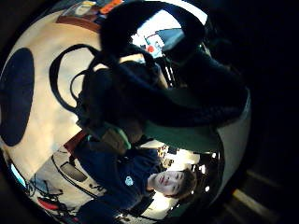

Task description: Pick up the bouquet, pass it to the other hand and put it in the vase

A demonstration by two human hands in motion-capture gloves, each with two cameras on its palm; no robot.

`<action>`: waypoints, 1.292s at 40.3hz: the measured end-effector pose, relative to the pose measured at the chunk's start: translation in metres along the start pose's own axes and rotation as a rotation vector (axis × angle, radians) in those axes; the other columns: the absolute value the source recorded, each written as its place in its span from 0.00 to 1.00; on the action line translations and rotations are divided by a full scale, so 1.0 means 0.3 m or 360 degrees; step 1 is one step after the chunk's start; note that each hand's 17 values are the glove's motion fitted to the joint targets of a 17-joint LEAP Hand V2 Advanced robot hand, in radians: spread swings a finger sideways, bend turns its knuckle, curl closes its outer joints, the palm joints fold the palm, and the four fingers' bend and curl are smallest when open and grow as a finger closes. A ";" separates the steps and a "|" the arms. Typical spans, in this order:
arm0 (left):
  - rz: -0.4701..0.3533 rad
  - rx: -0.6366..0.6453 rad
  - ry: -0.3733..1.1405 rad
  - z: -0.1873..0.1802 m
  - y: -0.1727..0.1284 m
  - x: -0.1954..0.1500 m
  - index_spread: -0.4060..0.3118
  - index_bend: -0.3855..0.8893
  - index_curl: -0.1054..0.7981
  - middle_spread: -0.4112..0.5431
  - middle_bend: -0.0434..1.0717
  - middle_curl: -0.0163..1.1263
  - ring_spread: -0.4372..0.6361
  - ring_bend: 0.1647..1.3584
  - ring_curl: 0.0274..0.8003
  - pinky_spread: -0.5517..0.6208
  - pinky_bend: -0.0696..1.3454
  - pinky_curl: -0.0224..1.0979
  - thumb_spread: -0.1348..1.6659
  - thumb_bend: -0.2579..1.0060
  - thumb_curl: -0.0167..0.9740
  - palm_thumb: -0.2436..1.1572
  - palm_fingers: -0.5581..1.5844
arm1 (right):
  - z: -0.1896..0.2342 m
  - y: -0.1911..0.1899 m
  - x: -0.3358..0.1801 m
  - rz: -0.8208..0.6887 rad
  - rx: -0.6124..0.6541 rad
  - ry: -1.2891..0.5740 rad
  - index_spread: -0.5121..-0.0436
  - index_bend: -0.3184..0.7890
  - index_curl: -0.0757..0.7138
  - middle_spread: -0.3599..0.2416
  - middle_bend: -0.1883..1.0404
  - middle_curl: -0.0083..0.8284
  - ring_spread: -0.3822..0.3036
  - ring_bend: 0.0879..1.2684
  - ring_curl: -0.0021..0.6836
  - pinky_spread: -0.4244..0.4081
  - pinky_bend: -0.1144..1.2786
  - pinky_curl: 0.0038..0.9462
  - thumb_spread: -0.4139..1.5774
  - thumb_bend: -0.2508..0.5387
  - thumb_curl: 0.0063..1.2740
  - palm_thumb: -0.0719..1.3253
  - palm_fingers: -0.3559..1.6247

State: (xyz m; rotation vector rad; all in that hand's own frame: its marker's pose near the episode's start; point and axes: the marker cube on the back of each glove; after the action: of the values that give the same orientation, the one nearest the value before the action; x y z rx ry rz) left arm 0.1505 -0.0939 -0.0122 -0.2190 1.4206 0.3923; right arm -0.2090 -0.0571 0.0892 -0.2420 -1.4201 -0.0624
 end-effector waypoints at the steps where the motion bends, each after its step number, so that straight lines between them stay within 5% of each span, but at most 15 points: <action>1: -0.0004 0.0024 0.0013 0.004 0.003 0.002 0.57 0.58 0.47 0.46 0.39 0.36 0.46 0.34 0.32 0.66 0.39 0.28 0.59 0.22 0.41 0.61 0.57 | 0.000 0.002 0.001 -0.0002 -0.0001 0.0005 0.54 0.62 0.91 0.26 0.46 0.83 0.19 0.34 0.82 0.19 0.25 0.49 0.26 0.29 0.59 0.92 0.78; 3: -0.0013 0.0062 0.0036 0.010 0.001 -0.001 0.53 0.58 0.48 0.42 0.40 0.35 0.43 0.32 0.30 0.66 0.35 0.27 0.59 0.22 0.42 0.63 0.58 | 0.000 0.006 0.003 -0.0001 -0.0003 0.0006 0.54 0.62 0.91 0.26 0.46 0.83 0.19 0.34 0.82 0.19 0.25 0.49 0.26 0.29 0.59 0.92 0.78; 7: -0.0005 0.0099 0.0024 0.024 -0.003 0.002 0.41 0.67 0.54 0.31 0.56 0.39 0.27 0.33 0.32 0.65 0.16 0.21 0.57 0.24 0.46 0.72 0.73 | -0.008 -0.008 0.026 -0.0008 -0.0008 -0.0004 0.54 0.62 0.91 0.25 0.46 0.83 0.18 0.35 0.82 0.18 0.24 0.49 0.26 0.28 0.59 0.92 0.78; 12: 0.0057 0.0165 -0.0062 0.048 0.017 0.044 0.34 0.68 0.59 0.25 0.63 0.46 0.20 0.36 0.40 0.64 0.12 0.19 0.56 0.24 0.50 0.77 0.74 | -0.022 -0.012 0.038 -0.0014 0.0001 -0.0005 0.55 0.58 0.89 0.26 0.45 0.81 0.18 0.31 0.79 0.19 0.24 0.48 0.27 0.26 0.59 0.89 0.75; 33: 0.0153 0.0335 -0.0179 0.018 0.050 0.257 0.23 0.62 0.69 0.17 0.61 0.52 0.12 0.37 0.51 0.40 0.16 0.25 0.65 0.20 0.53 0.81 0.78 | -0.098 0.006 0.044 -0.0068 0.0050 0.0024 0.48 0.44 0.76 0.19 0.33 0.69 0.16 0.19 0.69 0.45 0.18 0.37 0.49 0.28 0.54 0.82 0.65; 52: 0.0294 0.0934 -0.0332 -0.316 0.119 0.648 0.21 0.56 0.77 0.15 0.59 0.55 0.12 0.38 0.56 0.34 0.17 0.31 0.70 0.20 0.52 0.82 0.79 | -0.242 0.015 -0.009 -0.0119 0.0138 -0.0009 0.46 0.43 0.68 0.22 0.31 0.64 0.19 0.15 0.66 0.52 0.20 0.33 0.59 0.29 0.51 0.80 0.63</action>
State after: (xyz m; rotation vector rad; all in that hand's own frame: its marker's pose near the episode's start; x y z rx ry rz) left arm 0.0693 -0.0710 -0.2145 0.4210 1.2938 0.1291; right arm -0.1382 -0.0680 0.0764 -0.1179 -1.4340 -0.0615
